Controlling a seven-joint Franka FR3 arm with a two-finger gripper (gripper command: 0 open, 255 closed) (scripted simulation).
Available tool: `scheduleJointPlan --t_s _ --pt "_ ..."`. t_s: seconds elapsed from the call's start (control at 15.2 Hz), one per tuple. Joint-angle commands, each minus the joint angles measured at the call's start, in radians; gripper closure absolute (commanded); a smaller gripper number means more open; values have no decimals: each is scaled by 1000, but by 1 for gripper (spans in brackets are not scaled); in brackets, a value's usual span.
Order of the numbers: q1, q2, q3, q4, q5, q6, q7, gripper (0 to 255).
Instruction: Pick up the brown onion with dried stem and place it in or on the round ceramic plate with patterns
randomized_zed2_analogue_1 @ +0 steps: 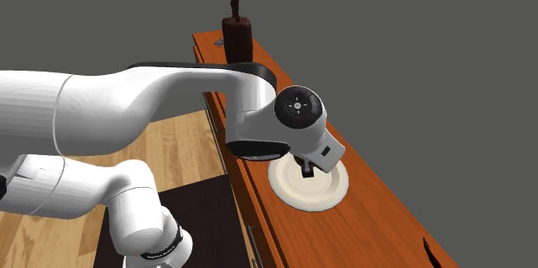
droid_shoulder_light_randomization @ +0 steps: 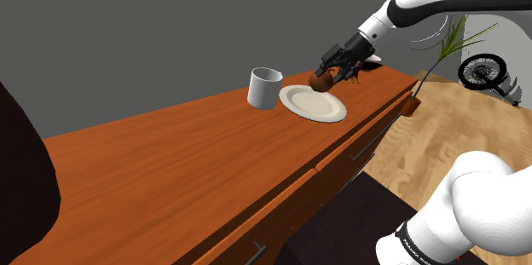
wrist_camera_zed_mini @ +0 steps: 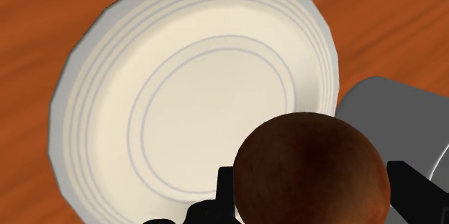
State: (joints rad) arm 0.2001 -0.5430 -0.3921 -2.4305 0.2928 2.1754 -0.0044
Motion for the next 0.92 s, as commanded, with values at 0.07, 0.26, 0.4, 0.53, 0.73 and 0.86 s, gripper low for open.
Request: scheduleJointPlan --t_s 0.07,0.26,0.4,0.53,0.73,0.86 --pt "3 10 -10 -28 8 35 -21 255" --pt "9 21 -18 -58 19 73 -42 255" --pt "13 29 -24 -78 27 99 -56 255" --pt "17 37 -30 -93 34 120 -69 255" --pt "17 37 -30 -93 34 120 -69 255" --pt "17 37 -30 -93 34 120 -69 255"
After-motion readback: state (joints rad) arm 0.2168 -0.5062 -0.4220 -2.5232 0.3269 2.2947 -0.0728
